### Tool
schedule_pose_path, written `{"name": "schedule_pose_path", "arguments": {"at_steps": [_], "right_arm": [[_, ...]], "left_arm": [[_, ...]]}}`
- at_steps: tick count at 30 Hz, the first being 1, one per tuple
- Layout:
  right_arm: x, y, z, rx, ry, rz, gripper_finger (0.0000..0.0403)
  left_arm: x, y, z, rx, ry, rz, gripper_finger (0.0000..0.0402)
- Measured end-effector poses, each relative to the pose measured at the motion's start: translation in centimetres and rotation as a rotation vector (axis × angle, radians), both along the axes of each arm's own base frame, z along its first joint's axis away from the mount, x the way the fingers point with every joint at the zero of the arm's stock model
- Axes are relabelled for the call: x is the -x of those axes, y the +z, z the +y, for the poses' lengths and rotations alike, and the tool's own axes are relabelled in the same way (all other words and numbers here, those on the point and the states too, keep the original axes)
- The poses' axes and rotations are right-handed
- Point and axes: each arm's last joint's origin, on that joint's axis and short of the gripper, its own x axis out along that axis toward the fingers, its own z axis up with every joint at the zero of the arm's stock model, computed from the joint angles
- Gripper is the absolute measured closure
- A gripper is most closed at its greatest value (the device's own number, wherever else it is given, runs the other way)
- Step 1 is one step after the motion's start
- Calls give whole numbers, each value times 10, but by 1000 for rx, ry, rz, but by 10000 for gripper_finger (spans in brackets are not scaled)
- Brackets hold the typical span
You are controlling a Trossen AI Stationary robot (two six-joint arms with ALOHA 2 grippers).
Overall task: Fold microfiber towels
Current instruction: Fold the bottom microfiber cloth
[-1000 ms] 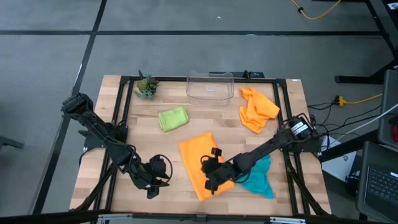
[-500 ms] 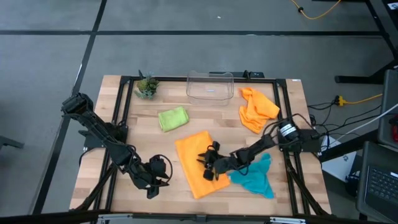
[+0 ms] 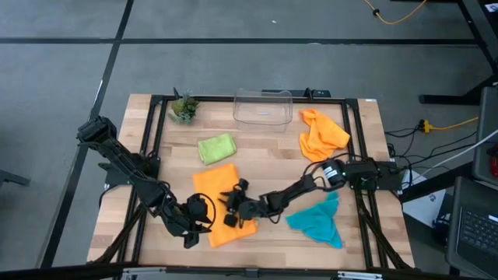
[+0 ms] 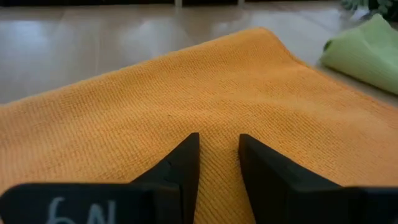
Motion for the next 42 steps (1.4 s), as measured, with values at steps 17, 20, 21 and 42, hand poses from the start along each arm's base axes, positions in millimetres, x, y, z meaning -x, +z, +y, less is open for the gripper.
{"name": "schedule_pose_path", "arguments": {"at_steps": [17, 20, 21, 42], "right_arm": [[29, 154, 18, 130, 201, 307, 287], [49, 156, 21, 54, 261, 458, 287], [54, 155, 25, 20, 291, 487, 287], [189, 225, -5, 244, 192, 455, 287]], "left_arm": [[3, 1, -4, 6, -17, -3, 256], [5, 1, -6, 2, -33, -6, 256], [6, 1, -7, -1, -45, -10, 256], [22, 76, 31, -146, -98, -395, 257]]}}
